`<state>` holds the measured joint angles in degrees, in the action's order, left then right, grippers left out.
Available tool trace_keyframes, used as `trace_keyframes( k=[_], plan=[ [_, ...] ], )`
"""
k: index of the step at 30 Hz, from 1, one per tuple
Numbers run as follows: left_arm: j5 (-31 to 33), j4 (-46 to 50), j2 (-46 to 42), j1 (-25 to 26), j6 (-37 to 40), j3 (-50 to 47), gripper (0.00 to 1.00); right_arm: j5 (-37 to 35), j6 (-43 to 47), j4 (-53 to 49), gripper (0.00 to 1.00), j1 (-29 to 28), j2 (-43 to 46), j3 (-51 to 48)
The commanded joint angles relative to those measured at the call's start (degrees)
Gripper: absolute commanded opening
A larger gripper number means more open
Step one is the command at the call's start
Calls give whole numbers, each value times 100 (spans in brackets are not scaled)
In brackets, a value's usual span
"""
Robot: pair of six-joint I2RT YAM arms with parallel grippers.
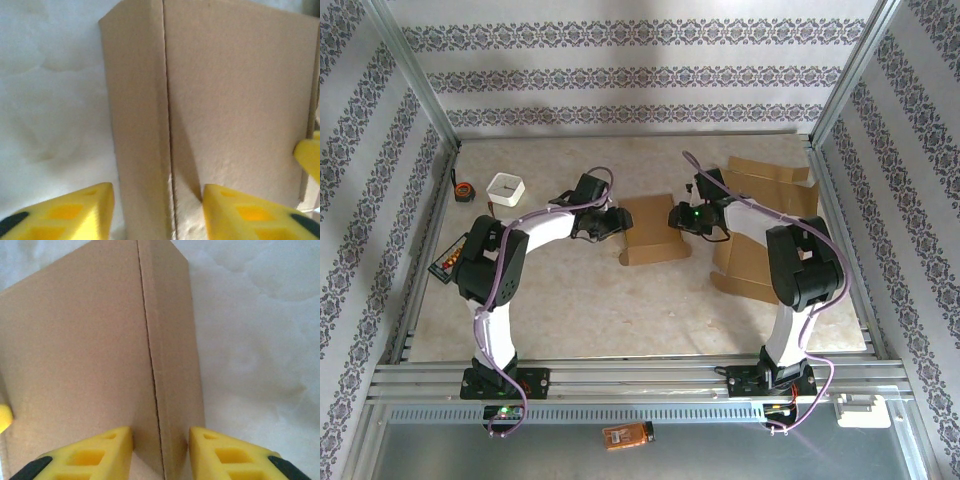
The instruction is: Fold the paper box
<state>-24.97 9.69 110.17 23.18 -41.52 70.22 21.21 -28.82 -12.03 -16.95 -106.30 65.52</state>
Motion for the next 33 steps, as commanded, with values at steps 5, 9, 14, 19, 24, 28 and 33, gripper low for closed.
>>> trace_keyframes(
  k=[5, 9, 14, 19, 24, 28, 33],
  plan=[
    [-211, -116, -797, -2, -164, -355, 68, 2087, -458, 1115, 32, 863, -274, -1129],
    [-299, -253, -940, -50, -334, -497, 72, 2578, -403, 1235, 25, 1003, -523, -1172],
    [-689, -1011, -810, -159, -859, -740, 76, 2609, -396, 1385, 22, 1040, -667, -1218],
    [-676, -1184, -553, -186, -924, -785, 78, 2433, -493, 1448, 17, 1194, -740, -1270],
    [-1002, -2010, -273, -201, -1274, -999, 80, 2621, -634, 1590, 16, 1335, -847, -1291],
    [-1418, -3118, 10, -199, -1701, -1176, 81, 2587, -713, 1600, 16, 1344, -896, -1277],
    [-1221, -3706, 171, -144, -1998, -1339, 81, 2550, -734, 1586, 15, 1364, -880, -1262]
  ],
)
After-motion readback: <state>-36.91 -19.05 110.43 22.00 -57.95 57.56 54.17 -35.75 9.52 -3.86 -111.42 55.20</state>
